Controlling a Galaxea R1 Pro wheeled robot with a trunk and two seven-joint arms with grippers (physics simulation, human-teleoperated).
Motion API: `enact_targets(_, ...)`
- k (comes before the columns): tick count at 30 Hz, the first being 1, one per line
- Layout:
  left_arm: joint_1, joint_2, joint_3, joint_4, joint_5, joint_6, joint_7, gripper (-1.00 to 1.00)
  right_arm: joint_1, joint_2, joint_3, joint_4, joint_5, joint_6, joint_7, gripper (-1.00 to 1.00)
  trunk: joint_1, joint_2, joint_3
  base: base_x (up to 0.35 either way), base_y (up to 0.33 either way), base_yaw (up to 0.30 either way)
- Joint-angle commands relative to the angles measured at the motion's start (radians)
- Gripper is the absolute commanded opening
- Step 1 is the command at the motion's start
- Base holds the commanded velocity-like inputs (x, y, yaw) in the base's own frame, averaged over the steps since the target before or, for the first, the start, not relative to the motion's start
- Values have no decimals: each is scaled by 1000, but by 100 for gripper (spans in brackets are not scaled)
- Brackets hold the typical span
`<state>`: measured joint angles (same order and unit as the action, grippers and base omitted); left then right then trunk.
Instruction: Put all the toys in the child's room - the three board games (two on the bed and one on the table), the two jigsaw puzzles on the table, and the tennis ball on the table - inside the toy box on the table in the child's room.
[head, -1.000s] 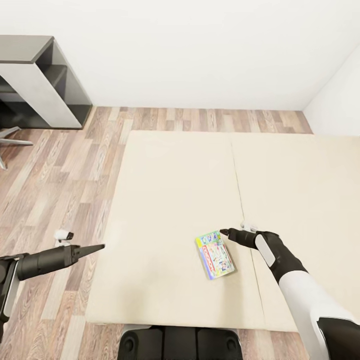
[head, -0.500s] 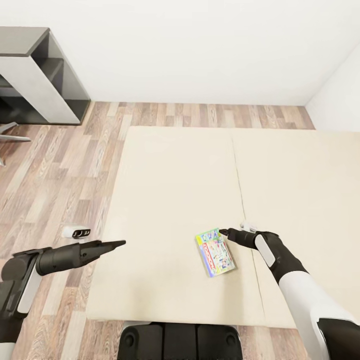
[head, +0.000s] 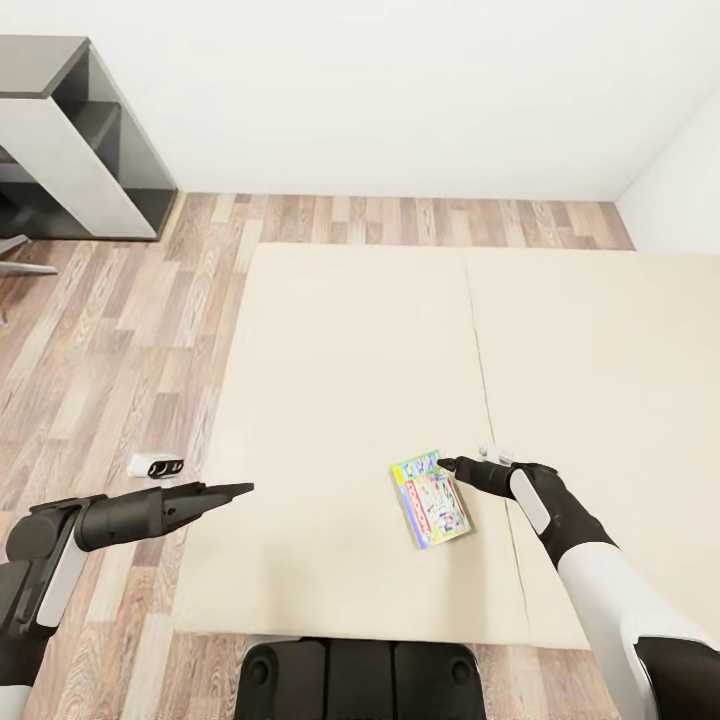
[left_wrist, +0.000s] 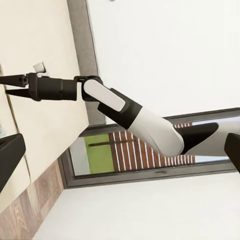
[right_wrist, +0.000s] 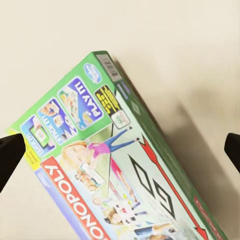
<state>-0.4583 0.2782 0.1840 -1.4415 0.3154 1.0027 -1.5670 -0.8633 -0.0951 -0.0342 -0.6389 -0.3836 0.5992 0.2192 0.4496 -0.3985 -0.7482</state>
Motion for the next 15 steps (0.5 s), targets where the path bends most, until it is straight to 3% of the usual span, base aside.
enact_targets(1,0,0,0,0,-1,10,-4,100,0,1,-3,-1,0,6,4,100,0,-2,-3,0,0,0)
enact_targets(15,0,1,0,1,-3,10,-4,100,0,2,-6,-1,0,7,5,100,0,-2,-26,0,0,0)
